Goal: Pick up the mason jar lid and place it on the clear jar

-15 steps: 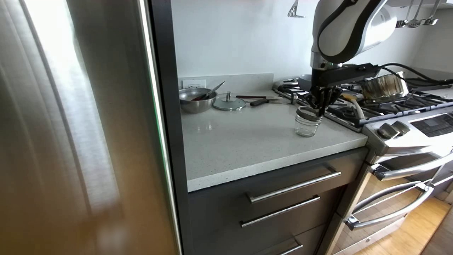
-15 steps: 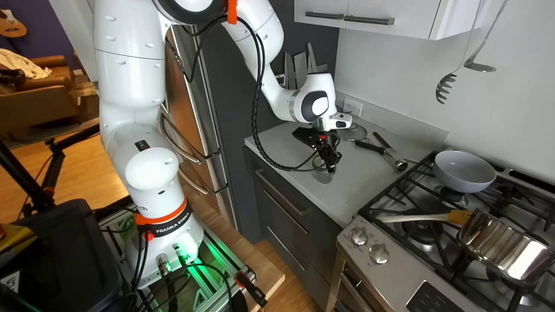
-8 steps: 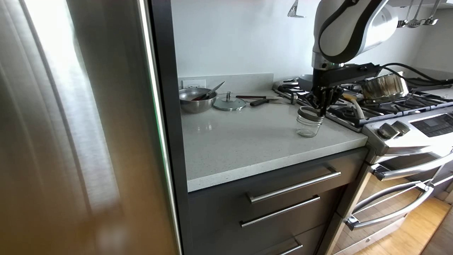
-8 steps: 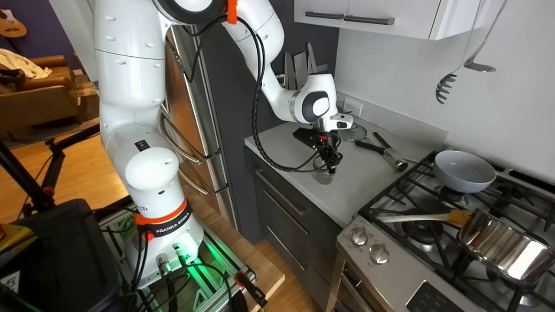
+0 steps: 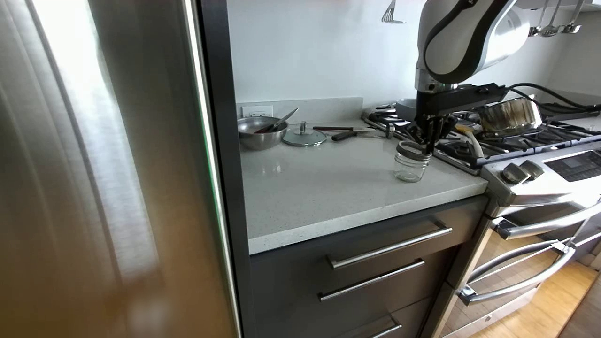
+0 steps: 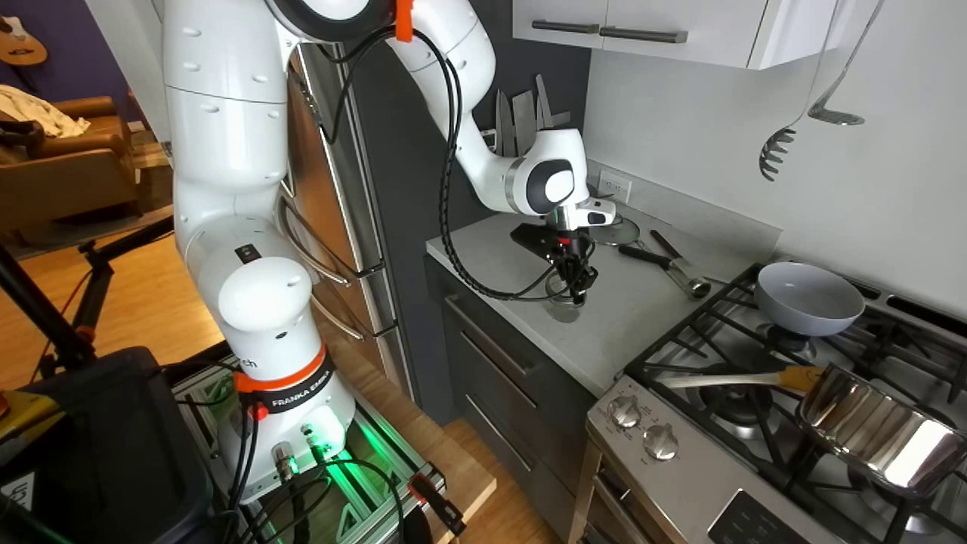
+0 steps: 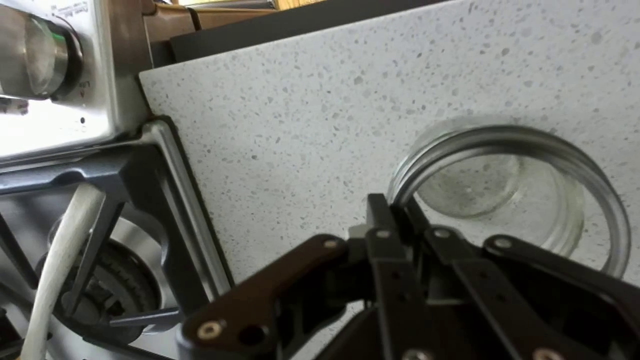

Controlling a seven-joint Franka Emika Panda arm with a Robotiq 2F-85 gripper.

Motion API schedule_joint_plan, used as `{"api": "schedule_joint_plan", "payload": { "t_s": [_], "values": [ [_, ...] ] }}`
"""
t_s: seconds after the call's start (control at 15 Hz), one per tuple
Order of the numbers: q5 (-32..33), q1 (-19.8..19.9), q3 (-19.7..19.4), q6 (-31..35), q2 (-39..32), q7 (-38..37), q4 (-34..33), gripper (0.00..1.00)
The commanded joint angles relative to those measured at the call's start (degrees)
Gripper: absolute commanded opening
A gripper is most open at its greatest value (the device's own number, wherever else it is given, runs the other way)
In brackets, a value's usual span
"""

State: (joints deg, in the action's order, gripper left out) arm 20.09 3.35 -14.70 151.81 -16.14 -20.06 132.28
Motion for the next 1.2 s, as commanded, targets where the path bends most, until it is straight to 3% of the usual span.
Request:
{"api": "schedule_joint_plan", "payload": {
  "t_s": [0.0,1.13],
  "values": [
    [0.84,-0.35,-0.82,0.07,1.20,0.55,1.77,0.02],
    [2.32,-0.03,-1.83,-0.11,4.14,-0.40,3.96,0.02]
  ]
}}
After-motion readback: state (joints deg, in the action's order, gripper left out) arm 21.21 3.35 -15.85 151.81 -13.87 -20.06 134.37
